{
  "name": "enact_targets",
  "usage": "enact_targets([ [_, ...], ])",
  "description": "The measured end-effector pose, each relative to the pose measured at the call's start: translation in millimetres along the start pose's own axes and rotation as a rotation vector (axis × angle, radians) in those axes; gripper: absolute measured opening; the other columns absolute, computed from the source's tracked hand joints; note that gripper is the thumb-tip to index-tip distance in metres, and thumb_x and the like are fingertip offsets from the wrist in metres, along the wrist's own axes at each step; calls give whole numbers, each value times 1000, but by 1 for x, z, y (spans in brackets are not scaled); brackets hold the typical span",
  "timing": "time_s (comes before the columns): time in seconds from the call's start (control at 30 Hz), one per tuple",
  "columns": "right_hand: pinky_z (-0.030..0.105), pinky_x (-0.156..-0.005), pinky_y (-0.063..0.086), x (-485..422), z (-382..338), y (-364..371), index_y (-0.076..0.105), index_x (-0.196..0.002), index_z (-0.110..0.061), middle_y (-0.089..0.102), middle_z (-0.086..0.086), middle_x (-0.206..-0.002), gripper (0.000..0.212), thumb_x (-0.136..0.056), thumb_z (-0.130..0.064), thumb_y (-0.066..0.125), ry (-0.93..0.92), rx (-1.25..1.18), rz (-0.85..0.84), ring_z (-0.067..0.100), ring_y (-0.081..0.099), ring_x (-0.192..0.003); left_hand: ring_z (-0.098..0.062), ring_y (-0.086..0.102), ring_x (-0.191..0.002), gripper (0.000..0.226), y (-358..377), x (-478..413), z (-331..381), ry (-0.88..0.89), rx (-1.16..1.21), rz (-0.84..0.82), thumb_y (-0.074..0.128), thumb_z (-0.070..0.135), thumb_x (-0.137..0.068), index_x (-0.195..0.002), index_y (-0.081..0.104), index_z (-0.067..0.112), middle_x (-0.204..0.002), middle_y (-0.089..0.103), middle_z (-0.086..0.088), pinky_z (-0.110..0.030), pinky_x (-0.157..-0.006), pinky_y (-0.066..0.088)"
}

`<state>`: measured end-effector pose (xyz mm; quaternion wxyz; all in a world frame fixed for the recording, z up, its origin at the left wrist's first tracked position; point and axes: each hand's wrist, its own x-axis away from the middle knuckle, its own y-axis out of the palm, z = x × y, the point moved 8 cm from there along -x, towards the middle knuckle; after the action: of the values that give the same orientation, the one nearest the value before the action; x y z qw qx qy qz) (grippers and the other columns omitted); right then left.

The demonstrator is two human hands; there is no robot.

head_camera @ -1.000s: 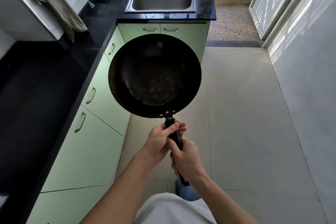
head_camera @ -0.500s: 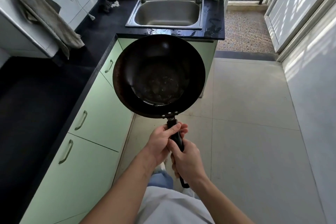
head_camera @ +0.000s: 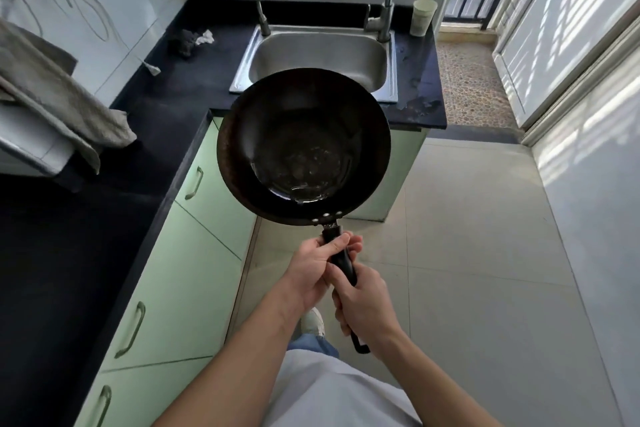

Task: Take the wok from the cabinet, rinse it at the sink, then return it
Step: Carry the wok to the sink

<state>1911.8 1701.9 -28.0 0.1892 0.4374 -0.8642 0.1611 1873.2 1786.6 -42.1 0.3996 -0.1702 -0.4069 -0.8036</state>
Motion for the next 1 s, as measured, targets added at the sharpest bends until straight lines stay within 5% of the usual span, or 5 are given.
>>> enact_targets([
  [0.43, 27, -34, 38, -133, -84, 30, 55, -78, 3, 53, 6, -53, 36, -96, -28, 59, -6, -22, 35, 20, 46, -37, -17, 72, -81, 18, 4, -117, 117, -29, 2, -22, 56, 1, -95, -109, 60, -10, -100, 71, -17, -23, -73, 57],
  [1.0, 27, -36, 40, -367, -183, -38, 56, -72, -3, 56, 3, -46, 39, -96, -34, 58, -26, 120, 39, 17, 49, -33, -18, 71, -84, 11, 90, -327, 228, -55, 11, 55, 59, 3, -94, -99, 64, -5, -97, 73, -15, -23, -76, 58],
])
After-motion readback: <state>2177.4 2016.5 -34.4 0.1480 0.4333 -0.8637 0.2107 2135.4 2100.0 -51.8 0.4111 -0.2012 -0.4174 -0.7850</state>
